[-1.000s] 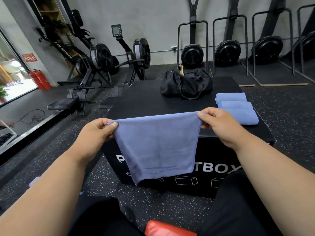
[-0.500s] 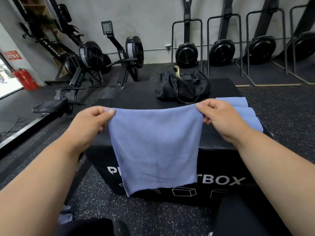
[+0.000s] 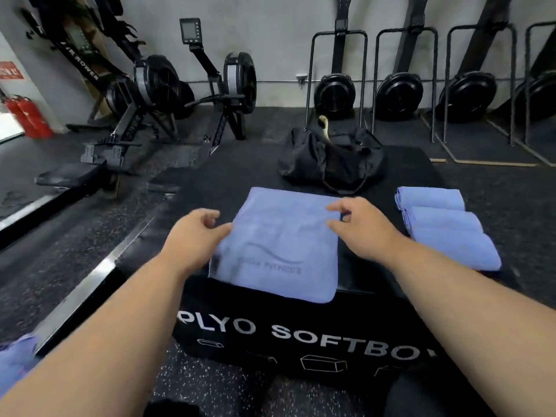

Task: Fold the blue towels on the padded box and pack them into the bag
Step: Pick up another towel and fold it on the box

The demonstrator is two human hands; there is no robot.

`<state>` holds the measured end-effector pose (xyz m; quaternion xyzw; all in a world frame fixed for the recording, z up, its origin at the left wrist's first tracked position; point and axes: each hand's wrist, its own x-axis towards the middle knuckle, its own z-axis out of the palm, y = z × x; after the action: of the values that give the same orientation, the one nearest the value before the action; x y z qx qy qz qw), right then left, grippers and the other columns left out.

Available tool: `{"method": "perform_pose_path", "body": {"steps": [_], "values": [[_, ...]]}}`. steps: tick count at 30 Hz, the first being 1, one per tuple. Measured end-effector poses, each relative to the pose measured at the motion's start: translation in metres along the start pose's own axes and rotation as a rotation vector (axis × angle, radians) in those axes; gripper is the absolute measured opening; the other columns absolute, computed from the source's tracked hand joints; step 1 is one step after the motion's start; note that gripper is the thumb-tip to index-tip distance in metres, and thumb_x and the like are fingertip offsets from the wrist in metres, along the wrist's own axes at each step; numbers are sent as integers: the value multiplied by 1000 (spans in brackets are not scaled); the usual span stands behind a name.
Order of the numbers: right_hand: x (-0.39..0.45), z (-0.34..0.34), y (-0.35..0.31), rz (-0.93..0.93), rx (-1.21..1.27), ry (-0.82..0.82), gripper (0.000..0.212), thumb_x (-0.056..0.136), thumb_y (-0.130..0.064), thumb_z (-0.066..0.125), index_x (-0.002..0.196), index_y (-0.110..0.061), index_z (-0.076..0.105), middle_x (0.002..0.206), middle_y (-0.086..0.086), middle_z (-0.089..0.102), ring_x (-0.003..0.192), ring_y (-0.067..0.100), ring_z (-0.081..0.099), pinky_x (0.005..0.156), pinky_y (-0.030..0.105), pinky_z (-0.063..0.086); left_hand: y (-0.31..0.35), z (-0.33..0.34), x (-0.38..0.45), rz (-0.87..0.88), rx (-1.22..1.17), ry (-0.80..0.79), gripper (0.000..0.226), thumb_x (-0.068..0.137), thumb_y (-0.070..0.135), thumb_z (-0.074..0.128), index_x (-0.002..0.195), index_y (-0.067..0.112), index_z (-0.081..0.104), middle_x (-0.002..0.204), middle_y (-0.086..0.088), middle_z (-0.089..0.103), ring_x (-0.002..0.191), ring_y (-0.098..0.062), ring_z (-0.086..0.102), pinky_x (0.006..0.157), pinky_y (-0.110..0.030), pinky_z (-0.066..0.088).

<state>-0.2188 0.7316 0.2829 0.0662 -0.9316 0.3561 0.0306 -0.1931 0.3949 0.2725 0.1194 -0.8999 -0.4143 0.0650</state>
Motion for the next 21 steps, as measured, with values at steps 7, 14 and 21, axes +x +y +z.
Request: {"method": "perform_pose_path", "body": {"steps": [7, 14, 21], "values": [[-112, 61, 40, 194, -1, -27, 13, 89, -44, 75, 86, -33, 68, 79, -8, 63, 74, 8, 59, 69, 31, 48, -92, 35, -81, -197, -115, 114, 23, 88, 50, 80, 93, 30, 72, 79, 18, 73, 76, -10, 69, 72, -34, 53], [-108, 73, 31, 280, -152, -98, 56, 90, -63, 64, 73, -9, 61, 71, 4, 68, 68, 23, 63, 67, 36, 53, -85, 36, -57, -214, -147, 157, 25, 90, 47, 76, 89, 22, 75, 82, 7, 75, 80, -13, 69, 69, -27, 48], [-106, 78, 35, 338, -212, -75, 61, 92, -62, 57, 70, -5, 56, 75, 8, 71, 67, 29, 64, 66, 41, 56, -79, 43, -54, -211, -76, 153, 16, 91, 41, 77, 92, 27, 71, 80, 9, 73, 78, -11, 69, 66, -28, 47]]}}
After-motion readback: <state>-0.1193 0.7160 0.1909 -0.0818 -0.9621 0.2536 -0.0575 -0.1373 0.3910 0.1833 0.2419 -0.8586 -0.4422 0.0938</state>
